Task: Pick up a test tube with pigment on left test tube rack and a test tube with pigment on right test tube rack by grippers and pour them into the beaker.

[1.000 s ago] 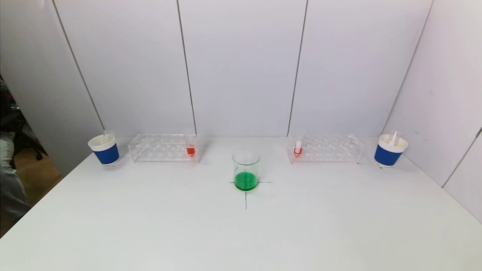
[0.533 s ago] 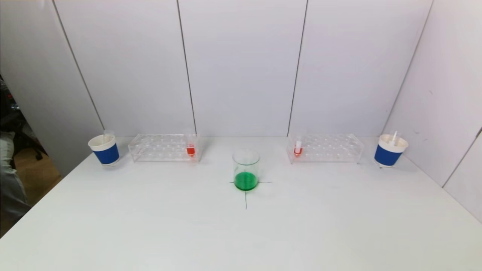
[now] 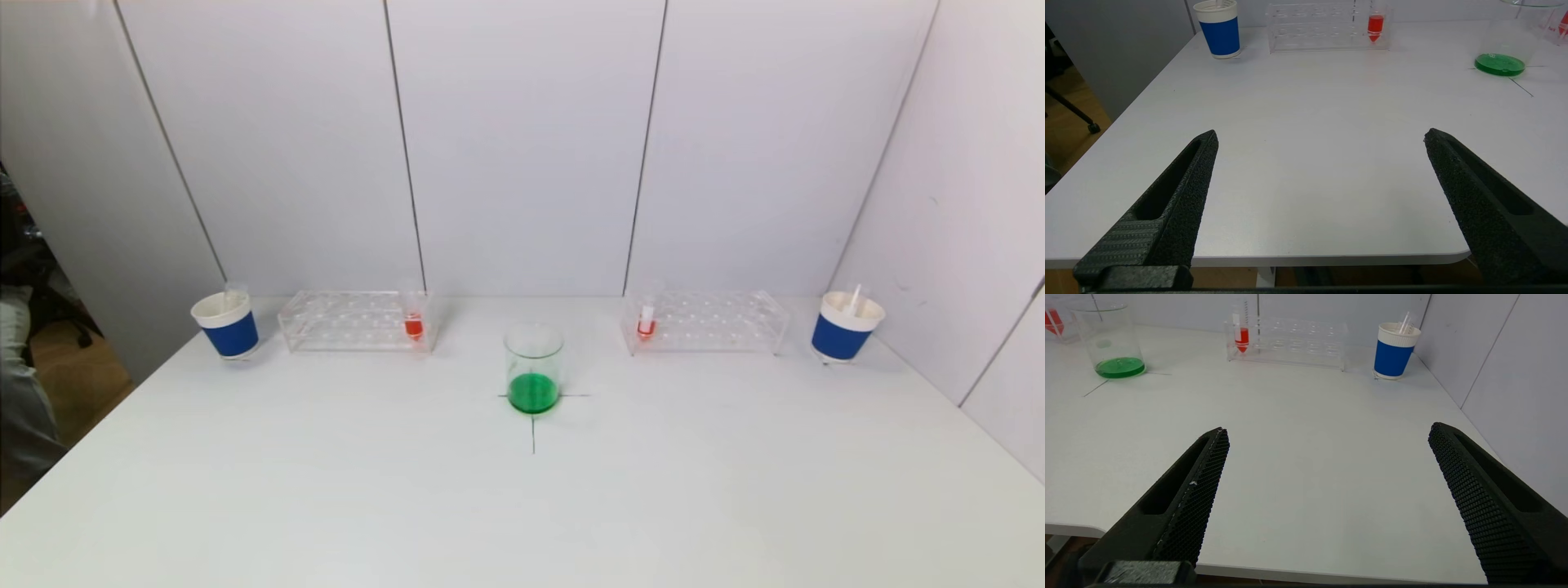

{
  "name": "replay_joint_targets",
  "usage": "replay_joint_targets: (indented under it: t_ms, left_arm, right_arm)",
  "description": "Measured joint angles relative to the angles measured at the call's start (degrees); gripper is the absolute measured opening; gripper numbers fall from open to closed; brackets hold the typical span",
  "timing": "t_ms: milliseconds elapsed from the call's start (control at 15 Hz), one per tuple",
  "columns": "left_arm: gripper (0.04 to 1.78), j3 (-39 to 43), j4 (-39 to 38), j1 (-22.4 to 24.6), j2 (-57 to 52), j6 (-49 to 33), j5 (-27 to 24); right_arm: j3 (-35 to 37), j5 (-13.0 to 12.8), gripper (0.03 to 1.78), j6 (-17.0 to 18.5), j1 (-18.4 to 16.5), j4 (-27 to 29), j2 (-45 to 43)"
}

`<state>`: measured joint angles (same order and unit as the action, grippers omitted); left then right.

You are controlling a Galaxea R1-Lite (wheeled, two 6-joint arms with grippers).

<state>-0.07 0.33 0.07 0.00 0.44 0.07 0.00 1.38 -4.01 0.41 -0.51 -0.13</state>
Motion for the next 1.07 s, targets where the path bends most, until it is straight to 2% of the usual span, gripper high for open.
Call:
replay_joint_targets:
  t_ms: [1067]
  left_arm:
    - [1.76, 0.0, 0.02, 0.0, 0.0, 0.0, 0.02]
  right_arm:
    - [0.0, -0.01, 1.77, 0.55, 0.02, 0.02, 0.02]
